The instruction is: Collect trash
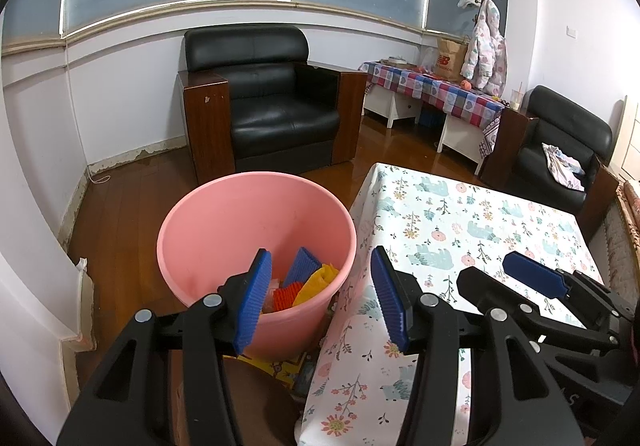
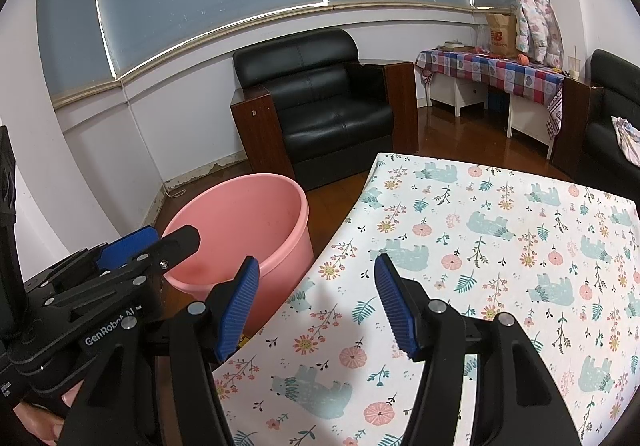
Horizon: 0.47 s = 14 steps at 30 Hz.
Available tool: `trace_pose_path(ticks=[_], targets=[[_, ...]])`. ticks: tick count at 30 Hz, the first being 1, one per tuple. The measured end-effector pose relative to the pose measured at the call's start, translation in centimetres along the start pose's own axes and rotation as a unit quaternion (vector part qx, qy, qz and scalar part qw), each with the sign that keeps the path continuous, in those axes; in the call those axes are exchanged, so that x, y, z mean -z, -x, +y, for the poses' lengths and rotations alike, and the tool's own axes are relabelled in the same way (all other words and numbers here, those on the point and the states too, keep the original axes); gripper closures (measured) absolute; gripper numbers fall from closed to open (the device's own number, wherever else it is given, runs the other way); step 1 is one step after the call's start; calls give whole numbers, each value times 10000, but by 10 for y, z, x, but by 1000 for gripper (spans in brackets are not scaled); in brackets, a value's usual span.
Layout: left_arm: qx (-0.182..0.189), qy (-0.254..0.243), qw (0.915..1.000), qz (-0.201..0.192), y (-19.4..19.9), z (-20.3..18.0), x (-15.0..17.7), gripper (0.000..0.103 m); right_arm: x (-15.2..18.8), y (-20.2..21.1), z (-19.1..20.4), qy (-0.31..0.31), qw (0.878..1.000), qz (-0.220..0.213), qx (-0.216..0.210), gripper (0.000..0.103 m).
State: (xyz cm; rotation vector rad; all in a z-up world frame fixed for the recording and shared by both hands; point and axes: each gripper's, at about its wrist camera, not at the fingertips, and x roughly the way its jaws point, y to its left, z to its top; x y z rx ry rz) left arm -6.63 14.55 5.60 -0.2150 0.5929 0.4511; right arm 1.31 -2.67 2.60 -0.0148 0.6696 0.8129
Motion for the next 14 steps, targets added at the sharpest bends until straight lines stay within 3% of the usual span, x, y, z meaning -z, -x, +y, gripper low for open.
trace_pose_path(ticks=[14], targets=[[-53,-122,9999,-19,-3,-6,8,51,7,-1,-4,-51,10000,23,21,44]])
